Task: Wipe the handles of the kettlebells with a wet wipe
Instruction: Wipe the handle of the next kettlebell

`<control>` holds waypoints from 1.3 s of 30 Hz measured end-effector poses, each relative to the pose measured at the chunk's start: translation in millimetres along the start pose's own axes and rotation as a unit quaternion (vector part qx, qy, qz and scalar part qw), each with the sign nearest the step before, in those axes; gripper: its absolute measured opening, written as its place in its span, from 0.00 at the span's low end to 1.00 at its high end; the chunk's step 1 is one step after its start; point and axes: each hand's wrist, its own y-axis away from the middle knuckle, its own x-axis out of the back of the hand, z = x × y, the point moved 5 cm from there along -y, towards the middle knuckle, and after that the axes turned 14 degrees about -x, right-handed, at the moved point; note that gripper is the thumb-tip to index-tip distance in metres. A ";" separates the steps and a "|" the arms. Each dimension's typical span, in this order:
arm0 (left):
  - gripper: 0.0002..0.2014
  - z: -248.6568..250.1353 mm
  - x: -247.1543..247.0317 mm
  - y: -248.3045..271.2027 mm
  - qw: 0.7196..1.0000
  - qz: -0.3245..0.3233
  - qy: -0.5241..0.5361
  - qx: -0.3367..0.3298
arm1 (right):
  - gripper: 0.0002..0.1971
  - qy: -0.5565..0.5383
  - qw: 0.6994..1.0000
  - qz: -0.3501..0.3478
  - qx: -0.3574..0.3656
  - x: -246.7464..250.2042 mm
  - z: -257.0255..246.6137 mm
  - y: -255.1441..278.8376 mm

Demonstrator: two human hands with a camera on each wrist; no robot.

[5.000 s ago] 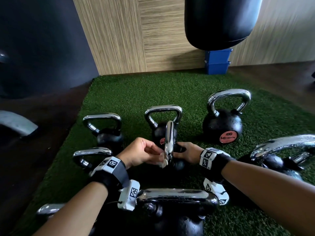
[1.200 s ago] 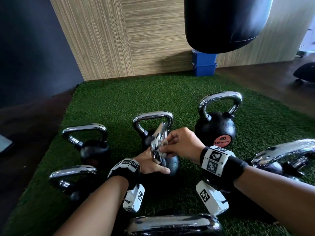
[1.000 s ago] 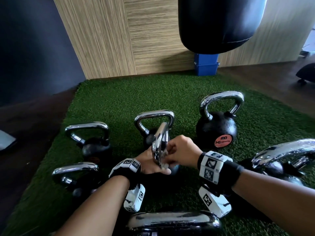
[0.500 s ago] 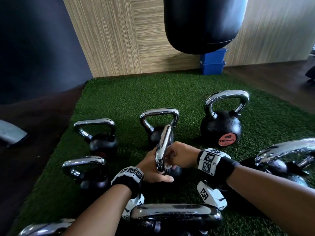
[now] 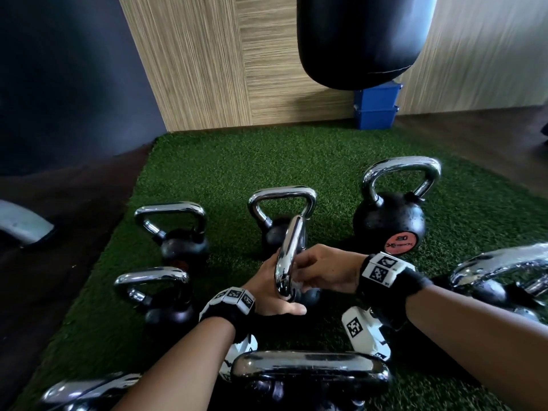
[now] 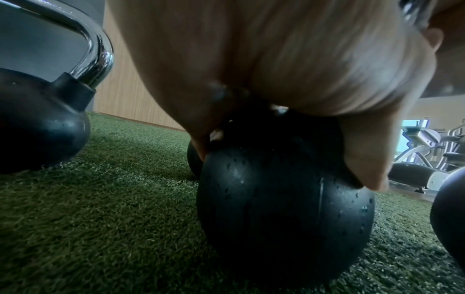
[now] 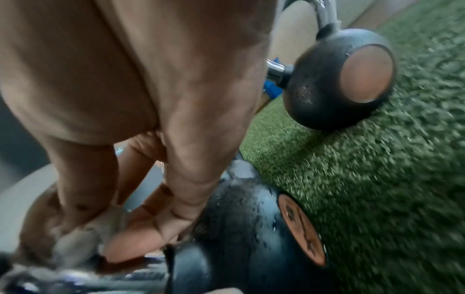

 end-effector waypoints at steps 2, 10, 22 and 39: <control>0.45 -3.2 -0.3 -0.7 1.000 0.005 0.006 0.012 | 0.11 -0.049 0.997 -0.062 0.009 -0.2 1.7 3.4; 0.51 -10.0 -2.4 4.0 0.995 0.059 0.063 0.053 | 0.16 -0.019 0.997 -0.067 0.015 7.3 -0.3 2.9; 0.56 -19.2 -7.4 2.5 0.996 0.059 0.056 0.029 | 0.14 -0.143 0.987 0.067 0.038 22.3 7.5 -11.6; 0.59 -21.0 -6.0 6.0 0.994 0.054 0.077 0.063 | 0.05 -0.071 0.932 0.336 0.118 51.1 0.5 -20.9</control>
